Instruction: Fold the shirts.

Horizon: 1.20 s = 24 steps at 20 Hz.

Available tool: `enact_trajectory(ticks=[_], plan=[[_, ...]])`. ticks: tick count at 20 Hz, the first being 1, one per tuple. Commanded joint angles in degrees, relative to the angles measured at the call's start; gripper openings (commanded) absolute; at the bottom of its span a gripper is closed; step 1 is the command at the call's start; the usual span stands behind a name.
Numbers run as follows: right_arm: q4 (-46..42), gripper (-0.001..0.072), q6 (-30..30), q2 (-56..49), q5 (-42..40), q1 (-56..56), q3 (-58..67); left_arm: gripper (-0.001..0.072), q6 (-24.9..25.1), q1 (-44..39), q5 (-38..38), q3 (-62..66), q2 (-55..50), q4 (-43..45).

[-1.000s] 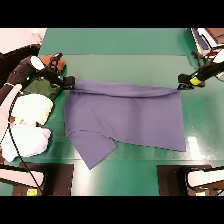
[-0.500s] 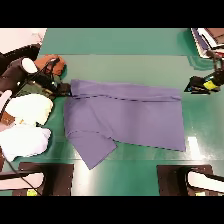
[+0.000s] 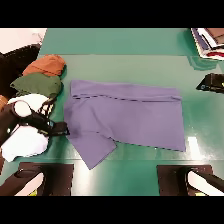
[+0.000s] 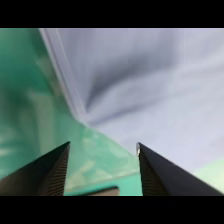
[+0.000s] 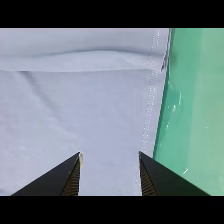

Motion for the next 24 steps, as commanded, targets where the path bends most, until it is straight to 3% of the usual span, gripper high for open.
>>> enact_trajectory(ticks=[1,10,11,13,17,20,22,24], plan=[[0.0,0.0410,0.0,0.5,0.0,0.0,0.0,0.0496,-0.3,0.0,2.8,-7.5,3.4,-6.2],[0.1,0.0410,0.0,0.5,-0.2,0.1,0.0,0.0494,-0.2,0.0,12.2,-12.1,3.4,-11.4],[0.1,0.0410,0.0,0.5,-0.2,0.1,0.0,0.0422,-0.2,0.0,13.0,-12.1,3.4,-12.5],[0.1,0.0410,0.0,0.4,0.5,0.1,0.0,0.0030,1.0,0.0,14.8,-12.1,3.4,-14.4],[0.0,0.0410,0.0,2.4,2.0,-2.5,-7.8,0.0024,4.5,0.0,12.2,-9.9,3.7,-15.4],[-0.6,0.0416,0.0,6.5,3.2,-10.3,-22.2,0.0024,7.3,0.0,8.5,-6.4,3.7,-15.1],[-0.6,0.0481,-0.2,8.2,2.9,-17.0,-32.1,0.0024,7.5,0.0,8.3,-4.2,3.7,-15.1],[-0.1,0.0480,-1.8,8.7,1.3,-22.2,-40.7,0.0024,8.5,0.0,8.6,-2.9,3.7,-15.1]])
